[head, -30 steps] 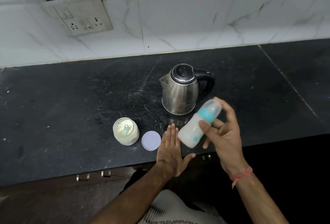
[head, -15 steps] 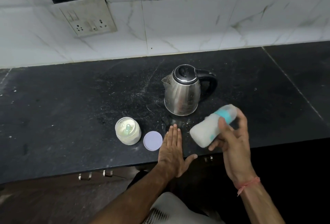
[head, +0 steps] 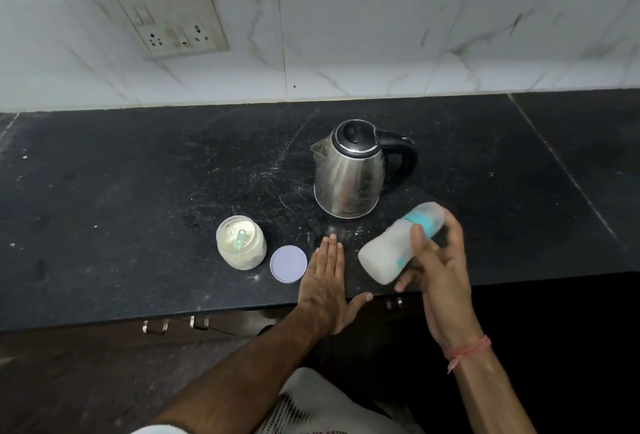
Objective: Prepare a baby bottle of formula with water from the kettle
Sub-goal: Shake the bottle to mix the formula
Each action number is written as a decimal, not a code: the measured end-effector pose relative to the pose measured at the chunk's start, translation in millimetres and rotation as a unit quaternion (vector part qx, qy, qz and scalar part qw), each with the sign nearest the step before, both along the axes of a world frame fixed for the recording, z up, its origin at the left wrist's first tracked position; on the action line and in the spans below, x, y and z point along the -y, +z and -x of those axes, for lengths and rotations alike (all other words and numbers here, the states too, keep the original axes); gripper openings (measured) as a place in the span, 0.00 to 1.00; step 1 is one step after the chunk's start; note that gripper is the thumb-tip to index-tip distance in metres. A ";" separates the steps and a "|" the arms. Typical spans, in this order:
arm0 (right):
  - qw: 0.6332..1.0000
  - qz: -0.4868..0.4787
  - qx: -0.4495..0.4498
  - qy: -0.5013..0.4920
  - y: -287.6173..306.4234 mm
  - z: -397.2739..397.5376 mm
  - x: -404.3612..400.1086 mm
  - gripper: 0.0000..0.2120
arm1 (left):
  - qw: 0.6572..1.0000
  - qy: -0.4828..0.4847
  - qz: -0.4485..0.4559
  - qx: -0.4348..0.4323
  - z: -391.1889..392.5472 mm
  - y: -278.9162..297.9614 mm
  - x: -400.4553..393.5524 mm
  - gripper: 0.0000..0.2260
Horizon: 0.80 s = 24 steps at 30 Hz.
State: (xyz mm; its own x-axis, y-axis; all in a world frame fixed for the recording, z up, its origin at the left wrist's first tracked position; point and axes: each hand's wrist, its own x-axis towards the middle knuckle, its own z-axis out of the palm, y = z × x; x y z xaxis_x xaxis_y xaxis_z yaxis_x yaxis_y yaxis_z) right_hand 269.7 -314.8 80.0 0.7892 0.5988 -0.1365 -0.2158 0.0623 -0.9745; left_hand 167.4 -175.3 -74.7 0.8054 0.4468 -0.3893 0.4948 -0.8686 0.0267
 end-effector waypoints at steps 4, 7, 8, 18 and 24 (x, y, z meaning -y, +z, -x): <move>1.000 -0.004 0.003 0.005 -4.1 1.8 2.8 0.28 | 1.000 -0.002 -0.001 -0.002 -0.1 -1.1 0.6 0.53; 1.000 -0.003 -0.011 0.003 -4.7 1.4 2.6 0.27 | 1.000 0.004 0.002 0.003 -0.3 -3.2 1.2 0.53; 1.000 -0.003 -0.002 0.021 -5.8 2.6 2.9 0.29 | 1.000 -0.002 -0.001 0.000 -0.2 -3.3 0.7 0.53; 0.998 -0.037 -0.038 -0.020 -5.4 12.9 -2.2 0.27 | 1.000 -0.008 -0.014 0.014 1.3 -10.3 0.5 0.52; 1.000 -0.008 -0.003 0.002 -0.9 15.1 1.7 0.30 | 1.000 -0.003 -0.009 0.016 0.2 -12.8 0.3 0.52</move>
